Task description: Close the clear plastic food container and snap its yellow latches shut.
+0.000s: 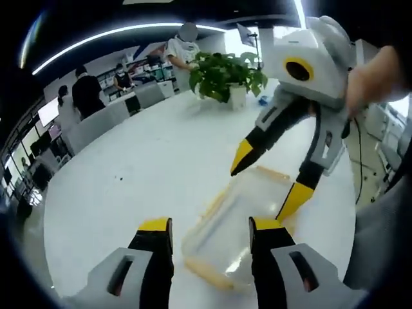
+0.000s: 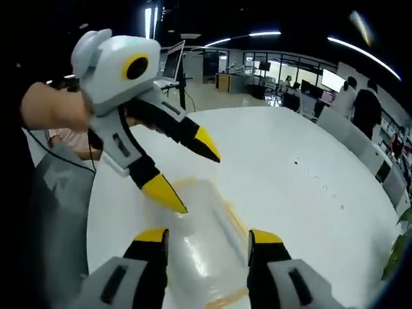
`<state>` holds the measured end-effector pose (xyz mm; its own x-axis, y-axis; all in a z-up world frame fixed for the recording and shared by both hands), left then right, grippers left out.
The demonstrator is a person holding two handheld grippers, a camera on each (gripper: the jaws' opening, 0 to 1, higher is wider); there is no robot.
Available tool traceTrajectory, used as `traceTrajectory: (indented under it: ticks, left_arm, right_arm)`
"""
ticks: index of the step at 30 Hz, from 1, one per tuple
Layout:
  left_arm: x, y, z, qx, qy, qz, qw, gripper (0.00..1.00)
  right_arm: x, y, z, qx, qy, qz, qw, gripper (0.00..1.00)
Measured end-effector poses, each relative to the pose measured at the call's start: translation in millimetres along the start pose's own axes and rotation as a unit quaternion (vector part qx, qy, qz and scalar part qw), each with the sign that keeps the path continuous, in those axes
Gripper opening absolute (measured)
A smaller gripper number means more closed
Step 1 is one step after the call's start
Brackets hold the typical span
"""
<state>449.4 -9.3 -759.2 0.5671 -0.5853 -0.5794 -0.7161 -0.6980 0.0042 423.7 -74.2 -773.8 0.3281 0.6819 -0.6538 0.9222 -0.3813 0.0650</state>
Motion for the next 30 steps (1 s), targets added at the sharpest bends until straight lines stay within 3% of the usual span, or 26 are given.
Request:
traceTrajectory:
  ticks: [7, 14, 20, 25, 28, 30]
  left_arm:
    - [-3.8, -0.4, 5.5, -0.028, 0.015, -0.021, 0.9993, 0.46]
    - [-6.8, -0.4, 7.6, -0.061, 0.037, -0.032, 0.9969, 0.44]
    - [-10.4, -1.8, 11.8, -0.093, 0.049, -0.059, 0.9927, 0.43]
    - [-9.2, -0.3, 14.9, -0.109, 0.05, -0.059, 0.9911, 0.44]
    - [-9.2, -0.9, 16.5, -0.12, 0.051, -0.057, 0.9898, 0.44]
    - [-11.0, -2.7, 18.0, -0.148, 0.058, -0.059, 0.9856, 0.44]
  right_arm:
    - [-3.5, 0.5, -4.9, 0.047, 0.045, 0.046, 0.9969, 0.48]
    - [-6.7, 5.8, 1.6, 0.103, 0.06, 0.095, 0.9882, 0.49]
    - [-10.5, 7.1, 5.5, 0.115, 0.067, 0.134, 0.982, 0.49]
    - [-9.4, 6.0, 3.9, 0.142, 0.08, 0.129, 0.9783, 0.49]
    - [-11.5, 10.8, 3.4, 0.168, 0.093, 0.132, 0.9724, 0.49]
    - [-13.9, 13.9, 5.3, 0.179, 0.098, 0.137, 0.9693, 0.49]
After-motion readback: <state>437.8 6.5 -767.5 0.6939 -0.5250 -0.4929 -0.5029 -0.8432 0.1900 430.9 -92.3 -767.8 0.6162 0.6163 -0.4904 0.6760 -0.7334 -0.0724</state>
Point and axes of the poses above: the point that each gripper's makers call its tool centre point, and the gripper's own axes: x roughly forward along the fingers, y roughly to its right, z roughly out of its underside, the point moved 2 cm from there along -x, roughly backward along the fingers, and after that the axes turned 7 degrees about -x, right-handed, at the moved point
